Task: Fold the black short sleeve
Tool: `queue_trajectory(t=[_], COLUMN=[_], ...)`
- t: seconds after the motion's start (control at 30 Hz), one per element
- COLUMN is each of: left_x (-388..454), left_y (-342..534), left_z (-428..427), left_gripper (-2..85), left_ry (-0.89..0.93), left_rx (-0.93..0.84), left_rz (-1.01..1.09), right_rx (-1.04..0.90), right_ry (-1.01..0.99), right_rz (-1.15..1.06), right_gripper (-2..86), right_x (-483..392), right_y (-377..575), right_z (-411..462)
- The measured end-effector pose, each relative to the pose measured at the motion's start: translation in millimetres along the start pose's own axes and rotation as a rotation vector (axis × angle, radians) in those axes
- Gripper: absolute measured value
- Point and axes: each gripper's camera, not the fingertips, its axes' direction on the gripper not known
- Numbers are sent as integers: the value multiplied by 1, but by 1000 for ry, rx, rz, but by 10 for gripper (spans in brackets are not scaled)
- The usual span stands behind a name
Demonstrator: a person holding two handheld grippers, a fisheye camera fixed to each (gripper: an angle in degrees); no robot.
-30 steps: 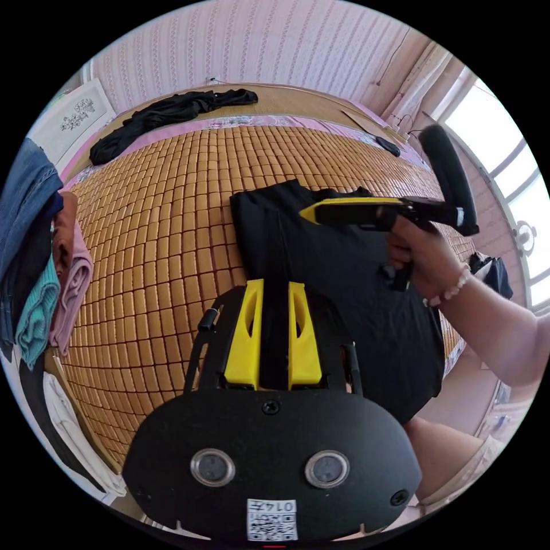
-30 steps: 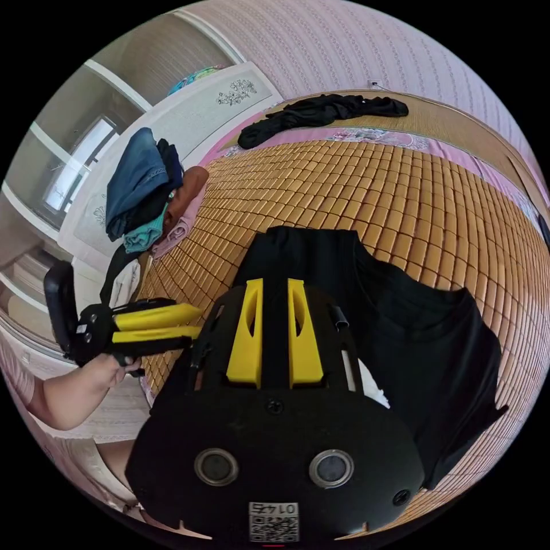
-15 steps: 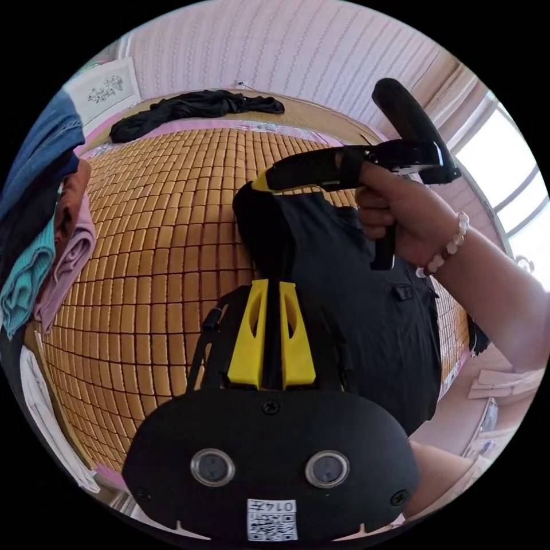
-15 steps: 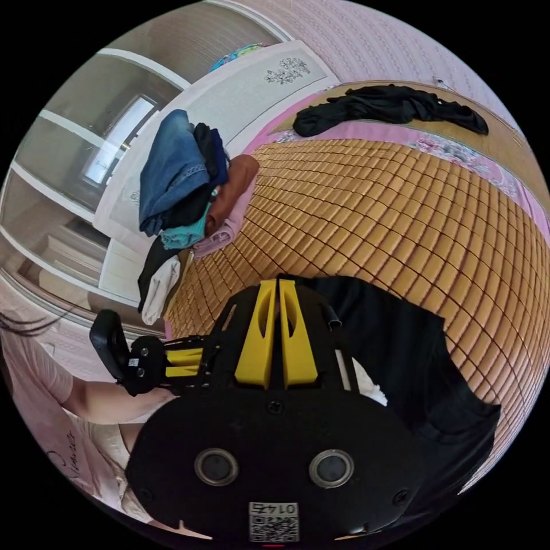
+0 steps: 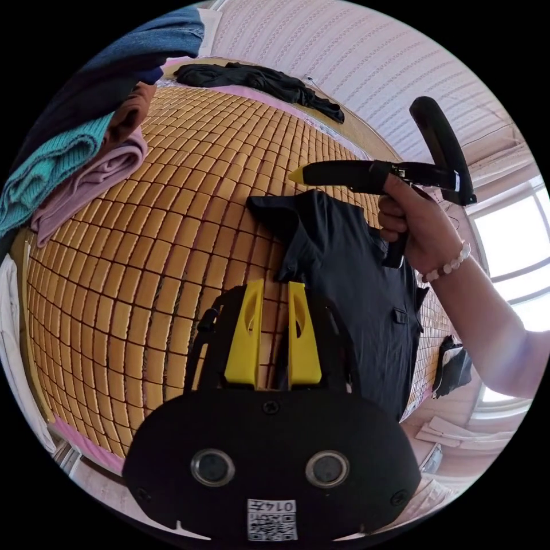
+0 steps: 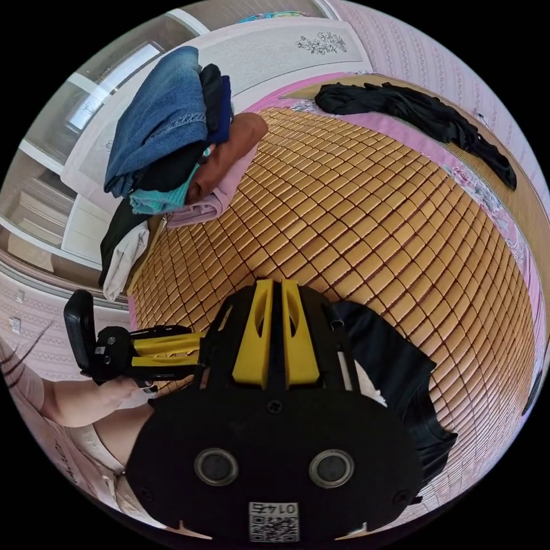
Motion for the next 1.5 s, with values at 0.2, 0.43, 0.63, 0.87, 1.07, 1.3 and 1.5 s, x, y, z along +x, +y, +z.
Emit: queue_trajectory(t=[0.2, 0.43, 0.63, 0.87, 1.07, 1.3, 1.5], left_x=[-5, 5, 35, 80, 102, 130, 162], left_y=[-17, -12, 7, 22, 19, 6, 5], left_z=[19, 16, -9, 3, 22, 69, 113], left_gripper=[73, 28, 1, 78, 82, 71, 62], left_ry=[2, -63, 71, 131, 27, 37, -81], left_rx=[-52, -40, 123, 14, 1, -117, -181], left_rz=[-21, 74, 266, 418, 433, 324, 337], right_rx=[-129, -11, 377, 301, 241, 190, -90], right_ry=[82, 34, -198, -146, -121, -47, 237], right_rz=[-88, -25, 248, 605, 476, 256, 91], right_gripper=[65, 15, 12, 41, 61, 38, -6], right_x=[-31, -3, 64, 127, 105, 55, 6], right_y=[-13, -10, 68, 184, 139, 38, -21], right_z=[70, 56, -55, -62, -46, -21, 45])
